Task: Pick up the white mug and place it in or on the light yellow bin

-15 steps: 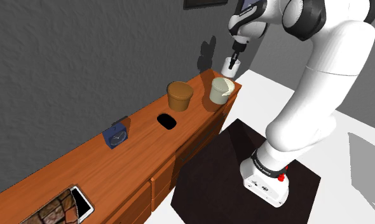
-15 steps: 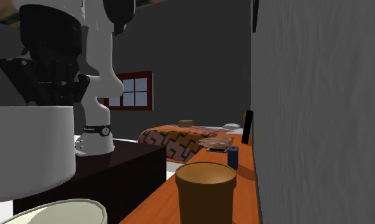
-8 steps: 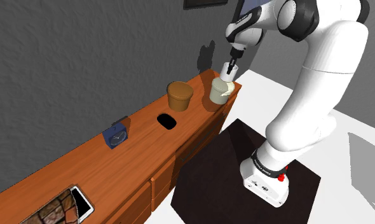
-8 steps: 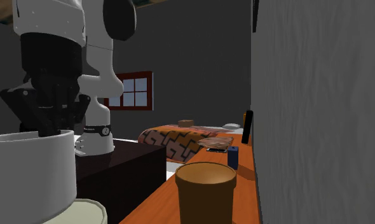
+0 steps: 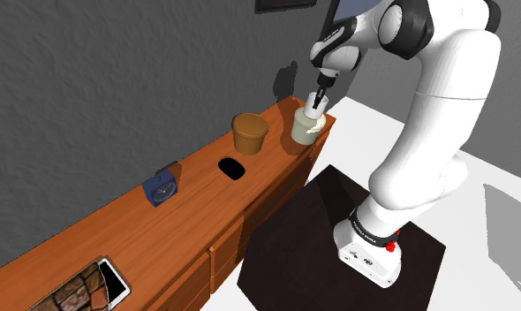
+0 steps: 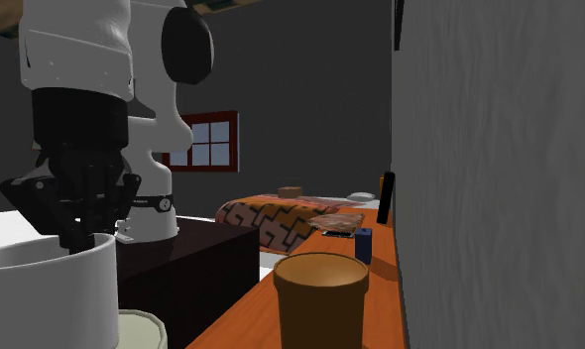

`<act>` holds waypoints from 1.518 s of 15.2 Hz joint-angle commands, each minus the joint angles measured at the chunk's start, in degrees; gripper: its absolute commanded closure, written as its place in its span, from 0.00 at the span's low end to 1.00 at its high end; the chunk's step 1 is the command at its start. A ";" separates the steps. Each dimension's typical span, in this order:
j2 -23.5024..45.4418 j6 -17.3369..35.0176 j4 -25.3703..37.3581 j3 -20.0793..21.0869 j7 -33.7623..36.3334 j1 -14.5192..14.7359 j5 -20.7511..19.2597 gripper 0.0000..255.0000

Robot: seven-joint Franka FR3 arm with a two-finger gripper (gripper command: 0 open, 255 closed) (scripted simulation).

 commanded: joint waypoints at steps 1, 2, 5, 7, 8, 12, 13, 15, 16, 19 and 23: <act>0.08 0.14 -0.04 0.02 -0.05 -0.03 0.05 1.00; 0.08 0.14 -0.04 0.02 -0.05 -0.03 0.05 1.00; 0.08 0.14 -0.04 0.02 -0.05 -0.03 0.05 1.00; 0.09 0.14 -0.03 0.02 -0.06 -0.03 0.06 0.00; 0.09 0.14 -0.04 0.02 -0.07 -0.04 0.06 0.00; -1.12 -1.38 0.35 -0.28 0.33 0.17 -0.54 0.00; -2.27 -2.93 0.82 -0.55 0.70 0.34 -1.11 0.00; -4.18 -5.76 1.86 -0.97 1.32 0.61 -2.06 0.00; -4.18 -5.76 1.86 -0.96 1.32 0.60 -2.07 0.00; -4.18 -5.76 1.86 -0.96 1.32 0.60 -2.07 0.00; -4.18 -5.76 1.86 -0.96 1.32 0.60 -2.07 0.00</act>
